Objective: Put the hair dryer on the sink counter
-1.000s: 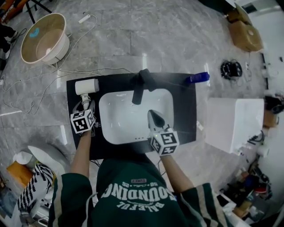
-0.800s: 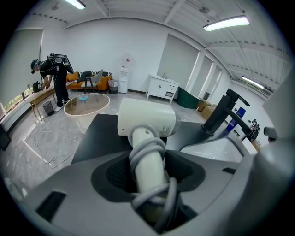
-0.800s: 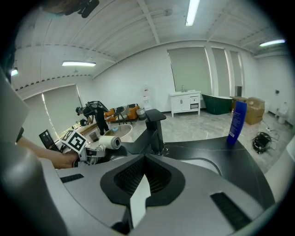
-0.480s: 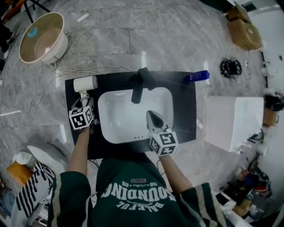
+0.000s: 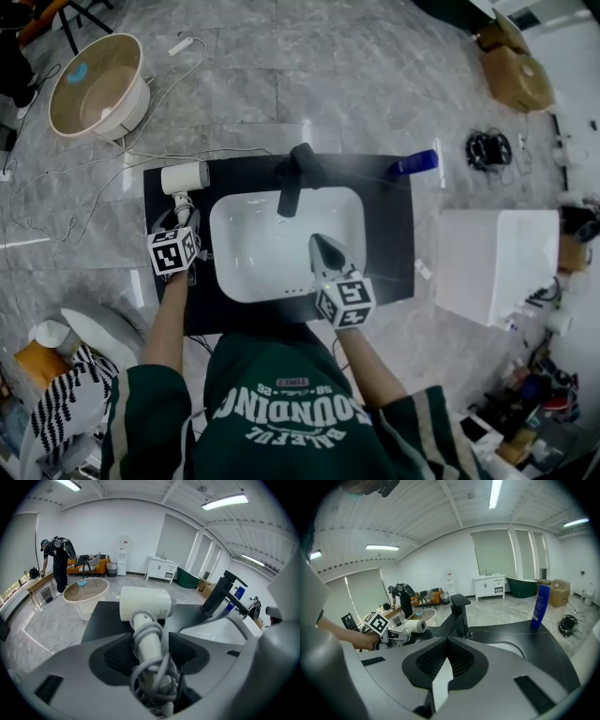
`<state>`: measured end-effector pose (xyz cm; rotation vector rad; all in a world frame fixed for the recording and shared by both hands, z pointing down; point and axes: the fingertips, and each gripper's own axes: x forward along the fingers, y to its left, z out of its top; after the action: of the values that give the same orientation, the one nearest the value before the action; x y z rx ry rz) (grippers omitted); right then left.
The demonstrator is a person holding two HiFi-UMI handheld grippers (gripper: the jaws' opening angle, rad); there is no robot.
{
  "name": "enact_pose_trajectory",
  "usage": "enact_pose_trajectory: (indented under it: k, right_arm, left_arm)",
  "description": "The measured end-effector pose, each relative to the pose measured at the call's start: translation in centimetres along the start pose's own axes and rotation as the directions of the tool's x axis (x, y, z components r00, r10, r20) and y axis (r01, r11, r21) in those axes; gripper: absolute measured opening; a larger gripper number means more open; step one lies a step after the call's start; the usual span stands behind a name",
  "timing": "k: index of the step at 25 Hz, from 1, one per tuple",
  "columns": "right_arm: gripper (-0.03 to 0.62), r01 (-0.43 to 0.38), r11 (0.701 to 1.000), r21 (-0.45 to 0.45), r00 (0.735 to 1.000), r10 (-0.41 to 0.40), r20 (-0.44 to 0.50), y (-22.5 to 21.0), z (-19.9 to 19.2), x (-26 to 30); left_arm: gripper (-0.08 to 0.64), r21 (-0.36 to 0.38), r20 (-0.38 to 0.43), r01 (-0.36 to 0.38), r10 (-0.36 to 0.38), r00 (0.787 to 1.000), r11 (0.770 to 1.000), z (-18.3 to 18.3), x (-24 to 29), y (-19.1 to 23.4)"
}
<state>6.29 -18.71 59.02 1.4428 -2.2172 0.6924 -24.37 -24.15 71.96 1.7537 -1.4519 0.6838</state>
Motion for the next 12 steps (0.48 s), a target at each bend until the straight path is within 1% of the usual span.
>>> enact_pose_trajectory:
  k: [3, 8, 9, 10, 12]
  right_arm:
    - [0.001, -0.009, 1.0, -0.004, 1.0, 0.009, 0.022, 0.1, 0.5, -0.2]
    - [0.002, -0.03, 0.999, -0.02, 0.997, 0.032, 0.066, 0.2, 1.7, -0.5]
    - [0.002, -0.033, 0.999, -0.022, 0.997, 0.035, 0.074, 0.2, 2.0, -0.6]
    - [0.0, -0.035, 0.999, -0.023, 0.996, 0.037, 0.082, 0.2, 2.3, -0.8]
    - [0.002, -0.041, 0.999, -0.027, 0.994, 0.043, 0.097, 0.2, 2.9, -1.0]
  left_arm:
    - [0.233, 0.053, 0.046, -0.015, 0.013, 0.999, 0.998, 0.9, -1.9, -0.6]
    - [0.224, 0.114, 0.116, -0.005, -0.008, 0.993, 0.993, 2.1, -5.4, -3.2]
    - [0.197, 0.124, 0.125, -0.002, -0.014, 0.992, 0.992, 2.2, -6.0, -3.9]
    - [0.155, 0.134, 0.132, 0.001, -0.019, 0.991, 0.991, 2.2, -6.4, -4.5]
    - [0.106, 0.152, 0.144, 0.009, -0.031, 0.989, 0.988, 2.2, -7.4, -5.7]
